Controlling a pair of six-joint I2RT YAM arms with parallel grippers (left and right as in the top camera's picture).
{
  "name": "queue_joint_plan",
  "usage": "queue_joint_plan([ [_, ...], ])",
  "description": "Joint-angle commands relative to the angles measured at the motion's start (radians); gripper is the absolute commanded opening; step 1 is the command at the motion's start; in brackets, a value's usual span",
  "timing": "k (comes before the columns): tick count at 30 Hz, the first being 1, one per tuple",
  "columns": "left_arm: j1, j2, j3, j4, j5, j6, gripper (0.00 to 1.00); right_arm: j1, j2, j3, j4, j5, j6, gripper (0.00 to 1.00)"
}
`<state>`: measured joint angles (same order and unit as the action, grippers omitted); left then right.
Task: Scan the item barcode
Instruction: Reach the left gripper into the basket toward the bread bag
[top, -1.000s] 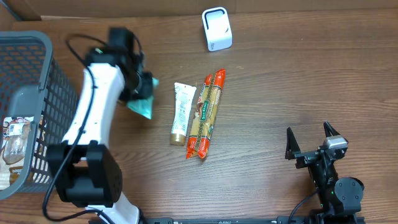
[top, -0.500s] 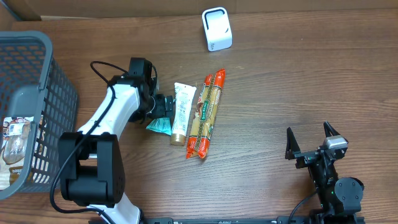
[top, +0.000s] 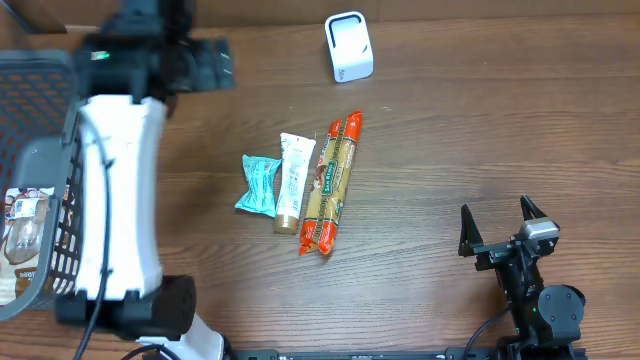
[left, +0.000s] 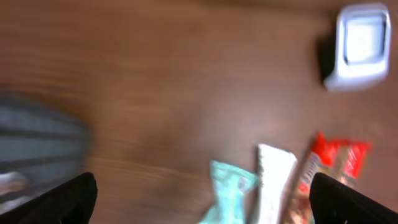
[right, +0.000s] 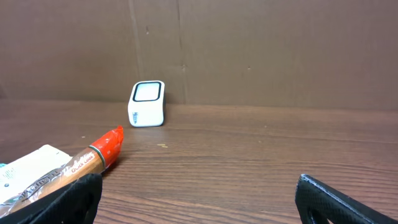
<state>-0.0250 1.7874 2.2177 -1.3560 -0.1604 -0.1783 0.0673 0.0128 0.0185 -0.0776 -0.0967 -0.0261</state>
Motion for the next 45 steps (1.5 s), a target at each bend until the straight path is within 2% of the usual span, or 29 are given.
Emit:
queue_joint_plan([
  [1,0.118,-0.036,0.171,-0.076,-0.172,-0.002,1.00,0.006,-0.010,-0.011,0.005,0.010,-0.005,1.00],
  [7,0.480,-0.033,0.231,-0.174,-0.178,-0.191,1.00,0.006,-0.010,-0.011,0.005,0.010,-0.005,1.00],
  [10,0.615,-0.033,0.185,-0.188,-0.179,-0.197,0.99,0.006,-0.010,-0.011,0.005,0.010,-0.005,1.00],
  [14,0.715,-0.033,0.061,-0.173,-0.191,-0.195,1.00,0.006,-0.010,-0.011,0.005,0.010,-0.005,1.00],
  [21,0.755,-0.033,-0.269,-0.027,-0.295,-0.098,1.00,0.006,-0.010,-0.011,0.005,0.010,-0.005,1.00],
  [25,0.755,-0.033,-0.457,0.122,-0.280,-0.012,1.00,0.006,-0.010,-0.011,0.005,0.010,-0.005,1.00],
  [30,0.755,-0.029,-0.670,0.328,-0.204,0.176,1.00,0.006,-0.010,-0.011,0.005,0.010,-0.005,1.00],
  [34,0.756,-0.016,-0.821,0.465,-0.206,0.241,1.00,0.006,-0.010,-0.011,0.005,0.010,-0.005,1.00],
  [39,0.756,0.013,-0.922,0.568,-0.205,0.288,1.00,0.006,-0.010,-0.011,0.005,0.010,-0.005,1.00],
  [45,0.756,0.055,-0.954,0.605,-0.216,0.290,1.00,0.006,-0.010,-0.011,0.005,0.010,-0.005,1.00],
])
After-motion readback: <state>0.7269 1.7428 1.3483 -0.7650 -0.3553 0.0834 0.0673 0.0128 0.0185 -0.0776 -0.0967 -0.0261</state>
